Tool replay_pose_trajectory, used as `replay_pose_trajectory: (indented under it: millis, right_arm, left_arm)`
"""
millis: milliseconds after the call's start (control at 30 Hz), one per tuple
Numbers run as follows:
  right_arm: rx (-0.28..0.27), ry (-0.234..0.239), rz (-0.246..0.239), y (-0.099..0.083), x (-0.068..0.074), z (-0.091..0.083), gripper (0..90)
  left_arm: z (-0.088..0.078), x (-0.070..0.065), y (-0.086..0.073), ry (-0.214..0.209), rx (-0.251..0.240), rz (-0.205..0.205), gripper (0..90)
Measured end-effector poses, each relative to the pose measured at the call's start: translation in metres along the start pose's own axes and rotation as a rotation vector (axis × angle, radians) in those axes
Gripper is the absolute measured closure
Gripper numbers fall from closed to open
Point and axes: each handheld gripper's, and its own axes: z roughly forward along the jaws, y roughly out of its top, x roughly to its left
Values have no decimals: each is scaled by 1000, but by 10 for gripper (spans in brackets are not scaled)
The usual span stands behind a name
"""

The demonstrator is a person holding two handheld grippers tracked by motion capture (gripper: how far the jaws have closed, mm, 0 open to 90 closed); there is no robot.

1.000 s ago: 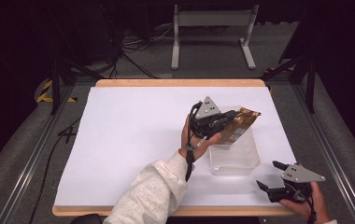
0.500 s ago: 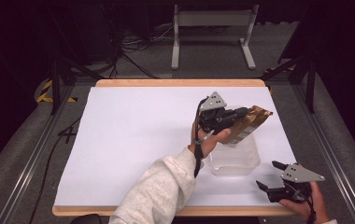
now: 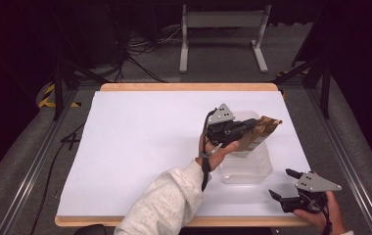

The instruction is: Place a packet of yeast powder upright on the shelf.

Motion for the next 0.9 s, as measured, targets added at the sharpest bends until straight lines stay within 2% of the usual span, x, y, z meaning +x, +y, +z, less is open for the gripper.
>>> replay_pose_trajectory:
  millis: [300,500,700,900]
  right_arm:
    - [5,1,-2,1,1,1,106]
    - [6,2,-3,0,1,2,105]
    - [7,2,-2,1,1,2,106]
    - [7,2,-3,1,1,2,106]
  left_arm:
    - [-25,15,-17,4,-3,-23,891]
    - [-40,17,-21,11,14,15,888]
    - [-51,20,-26,17,23,14,886]
    - [-58,23,-27,43,45,50,885]
